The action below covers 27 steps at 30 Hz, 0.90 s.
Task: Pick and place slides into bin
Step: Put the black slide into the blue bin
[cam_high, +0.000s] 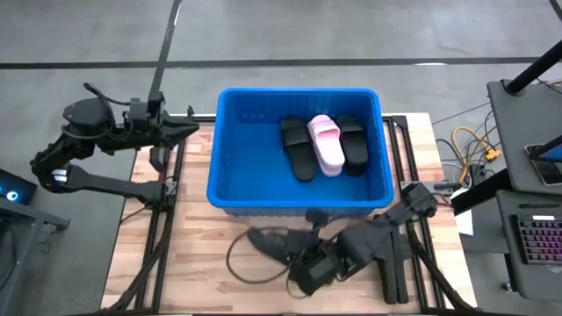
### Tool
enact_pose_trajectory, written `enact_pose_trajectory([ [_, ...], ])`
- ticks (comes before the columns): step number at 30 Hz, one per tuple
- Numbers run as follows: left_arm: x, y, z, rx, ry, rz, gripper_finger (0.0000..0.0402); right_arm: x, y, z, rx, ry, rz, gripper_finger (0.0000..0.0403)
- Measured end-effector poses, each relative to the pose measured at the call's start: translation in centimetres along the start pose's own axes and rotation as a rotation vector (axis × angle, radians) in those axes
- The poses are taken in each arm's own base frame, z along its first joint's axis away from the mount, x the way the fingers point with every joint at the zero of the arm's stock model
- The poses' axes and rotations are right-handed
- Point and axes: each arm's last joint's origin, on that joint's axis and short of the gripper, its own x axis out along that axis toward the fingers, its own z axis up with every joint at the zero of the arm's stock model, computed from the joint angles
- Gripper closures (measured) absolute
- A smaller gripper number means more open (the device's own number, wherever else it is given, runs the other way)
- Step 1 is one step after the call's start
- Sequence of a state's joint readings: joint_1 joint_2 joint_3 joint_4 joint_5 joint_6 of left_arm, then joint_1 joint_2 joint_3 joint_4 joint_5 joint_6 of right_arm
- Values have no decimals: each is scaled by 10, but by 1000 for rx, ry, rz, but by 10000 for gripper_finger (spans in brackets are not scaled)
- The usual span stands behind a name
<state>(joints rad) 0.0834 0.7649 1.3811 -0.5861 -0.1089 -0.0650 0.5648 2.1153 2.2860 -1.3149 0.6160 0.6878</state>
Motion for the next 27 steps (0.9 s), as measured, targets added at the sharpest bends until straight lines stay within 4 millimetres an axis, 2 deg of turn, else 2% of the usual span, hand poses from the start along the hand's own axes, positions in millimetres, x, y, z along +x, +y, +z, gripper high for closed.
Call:
enact_pose_trajectory([
  [3,-3,0,1,-4,-8,0,393,-13,-22,11,-4,-30,-103,394],
  [9,-8,1,2,-10,-21,-1,393,-29,-68,31,104,-102,-164,394],
  [15,-13,1,2,-13,-25,-3,393,-32,-118,53,228,-170,-270,394],
  [18,-15,2,3,-14,-35,-1,393,-27,-146,62,302,-173,-318,394],
  [22,-15,2,2,-14,-32,-2,393,-9,-183,73,368,-140,-384,394],
  [27,-18,2,3,-15,-39,-2,393,17,-215,87,406,-66,-259,394],
])
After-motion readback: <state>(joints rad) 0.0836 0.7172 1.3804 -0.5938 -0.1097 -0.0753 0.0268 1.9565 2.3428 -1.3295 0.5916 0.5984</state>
